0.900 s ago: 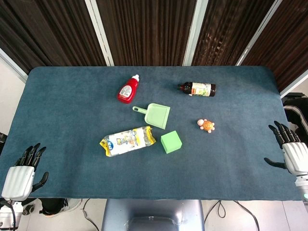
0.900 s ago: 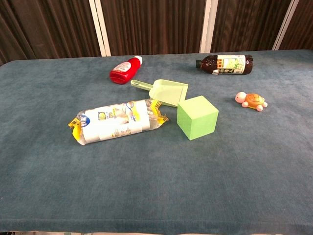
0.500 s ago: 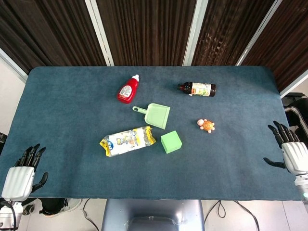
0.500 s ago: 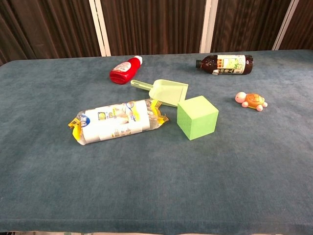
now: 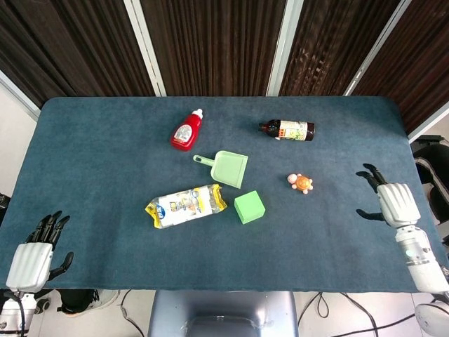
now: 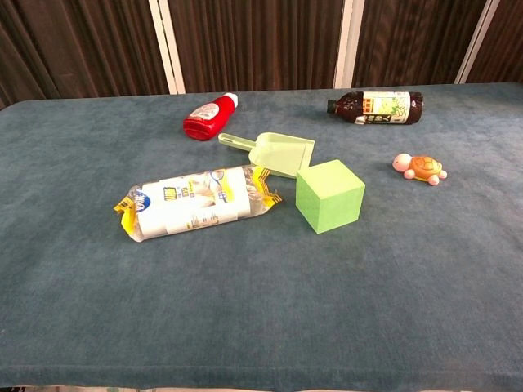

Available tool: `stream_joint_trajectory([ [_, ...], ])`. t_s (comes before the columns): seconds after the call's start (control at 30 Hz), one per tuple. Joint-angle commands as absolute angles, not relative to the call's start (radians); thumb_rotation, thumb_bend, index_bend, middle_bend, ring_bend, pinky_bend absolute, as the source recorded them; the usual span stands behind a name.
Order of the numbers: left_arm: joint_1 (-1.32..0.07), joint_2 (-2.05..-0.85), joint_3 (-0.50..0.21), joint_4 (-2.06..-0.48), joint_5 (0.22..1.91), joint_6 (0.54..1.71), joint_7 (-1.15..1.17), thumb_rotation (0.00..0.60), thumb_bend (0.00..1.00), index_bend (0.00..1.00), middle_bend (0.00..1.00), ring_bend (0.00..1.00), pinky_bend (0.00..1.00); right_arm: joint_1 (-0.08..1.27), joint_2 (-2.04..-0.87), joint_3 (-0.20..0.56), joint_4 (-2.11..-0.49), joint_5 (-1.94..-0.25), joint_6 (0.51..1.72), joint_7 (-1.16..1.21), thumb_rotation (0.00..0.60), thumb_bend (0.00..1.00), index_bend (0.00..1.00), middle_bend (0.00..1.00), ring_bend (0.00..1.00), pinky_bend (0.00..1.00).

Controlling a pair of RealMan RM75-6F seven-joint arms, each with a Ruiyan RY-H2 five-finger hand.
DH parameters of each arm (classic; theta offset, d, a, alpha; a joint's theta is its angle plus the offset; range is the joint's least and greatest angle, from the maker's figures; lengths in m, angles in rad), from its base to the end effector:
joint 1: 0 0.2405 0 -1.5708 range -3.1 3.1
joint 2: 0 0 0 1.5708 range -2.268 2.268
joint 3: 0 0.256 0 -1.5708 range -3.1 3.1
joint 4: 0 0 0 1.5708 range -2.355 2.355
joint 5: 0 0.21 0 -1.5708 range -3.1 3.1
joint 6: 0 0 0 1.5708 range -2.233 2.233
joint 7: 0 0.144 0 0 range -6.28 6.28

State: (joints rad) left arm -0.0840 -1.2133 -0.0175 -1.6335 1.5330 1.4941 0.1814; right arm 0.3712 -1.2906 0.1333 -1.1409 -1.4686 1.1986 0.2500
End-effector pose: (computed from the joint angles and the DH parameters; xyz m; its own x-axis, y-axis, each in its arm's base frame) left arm -0.2949 0.1727 0.1225 0.4590 0.0264 0.8881 0.8879 -0.0493 -0.4574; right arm -0.3340 -0.3051 0.1403 0.4297 -0.0449 0.9018 -0.8983 -0.1225 0.4219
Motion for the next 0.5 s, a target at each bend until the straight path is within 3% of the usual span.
stream_joint_trajectory([
  [0.03, -0.081, -1.212, -0.016, -1.626, 1.535, 1.499, 0.16, 0.6, 0.35, 0.1, 0.05, 0.07, 0.33, 0.434, -1.338, 0.152, -1.111, -1.451, 1.117, 0.228, 0.6, 0.02, 0.39, 0.27, 0.91, 0.9],
  [0.2, -0.078, -1.209, -0.014, -1.611, 1.537, 1.502, 0.114, 0.6, 0.35, 0.1, 0.05, 0.07, 0.33, 0.503, -1.396, 0.157, -1.06, -1.423, 1.006, 0.22, 0.6, 0.04, 0.43, 0.3, 0.92, 0.91],
  [0.5, -0.075, -1.207, -0.016, -1.592, 1.528, 1.501, 0.078, 0.6, 0.35, 0.1, 0.05, 0.07, 0.33, 0.584, -1.532, 0.162, -0.902, -1.406, 0.93, 0.207, 0.6, 0.04, 0.46, 0.32, 0.92, 0.91],
])
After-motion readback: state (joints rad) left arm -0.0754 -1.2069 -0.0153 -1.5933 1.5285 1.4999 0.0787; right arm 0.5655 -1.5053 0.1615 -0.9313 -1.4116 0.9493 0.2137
